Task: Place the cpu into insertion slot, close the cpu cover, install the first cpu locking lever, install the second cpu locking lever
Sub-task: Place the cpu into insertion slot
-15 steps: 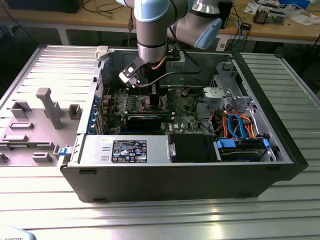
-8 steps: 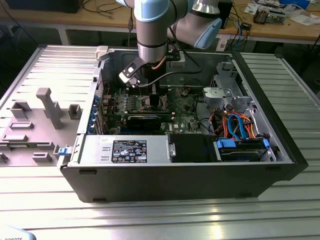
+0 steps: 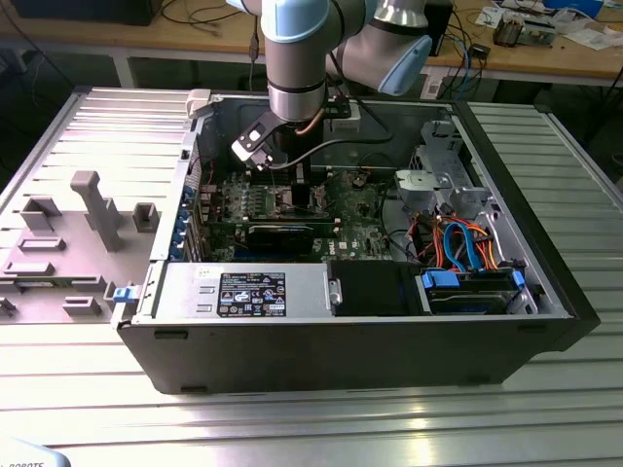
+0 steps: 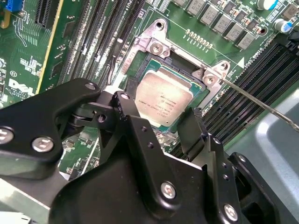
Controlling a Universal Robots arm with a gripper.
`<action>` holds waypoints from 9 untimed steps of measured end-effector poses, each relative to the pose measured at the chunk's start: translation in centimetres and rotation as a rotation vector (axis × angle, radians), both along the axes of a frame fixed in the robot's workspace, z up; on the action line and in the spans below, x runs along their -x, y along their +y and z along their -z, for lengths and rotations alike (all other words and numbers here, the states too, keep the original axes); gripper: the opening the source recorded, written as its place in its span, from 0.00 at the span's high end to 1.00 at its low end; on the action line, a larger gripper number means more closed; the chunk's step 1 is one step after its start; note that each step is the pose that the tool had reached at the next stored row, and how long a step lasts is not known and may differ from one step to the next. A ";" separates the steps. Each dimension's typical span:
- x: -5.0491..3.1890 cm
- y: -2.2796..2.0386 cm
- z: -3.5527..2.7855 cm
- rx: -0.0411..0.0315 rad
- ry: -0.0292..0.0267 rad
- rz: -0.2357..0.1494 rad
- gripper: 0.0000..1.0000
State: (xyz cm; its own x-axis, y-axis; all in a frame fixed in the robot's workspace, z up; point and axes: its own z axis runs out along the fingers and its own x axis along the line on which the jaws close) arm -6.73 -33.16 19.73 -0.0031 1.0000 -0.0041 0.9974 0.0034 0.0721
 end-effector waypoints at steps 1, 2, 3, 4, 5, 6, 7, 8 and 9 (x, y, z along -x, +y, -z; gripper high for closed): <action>0.00 0.00 0.00 0.0000 0.0000 0.000 0.38; 0.00 0.00 0.00 0.0000 0.0000 0.000 0.38; 0.00 0.00 -0.01 0.0000 0.0000 0.000 0.31; 0.00 0.00 -0.06 0.0001 0.0001 0.000 0.31; 0.00 0.00 -0.25 0.0001 0.0000 0.000 0.31; 0.00 0.00 -0.56 0.0001 0.0000 0.000 0.31; 0.00 0.00 -0.95 0.0000 0.0000 0.000 0.31; 0.00 0.00 -1.26 0.0001 0.0000 0.000 0.31; 0.00 0.00 -1.51 0.0000 0.0000 0.000 0.31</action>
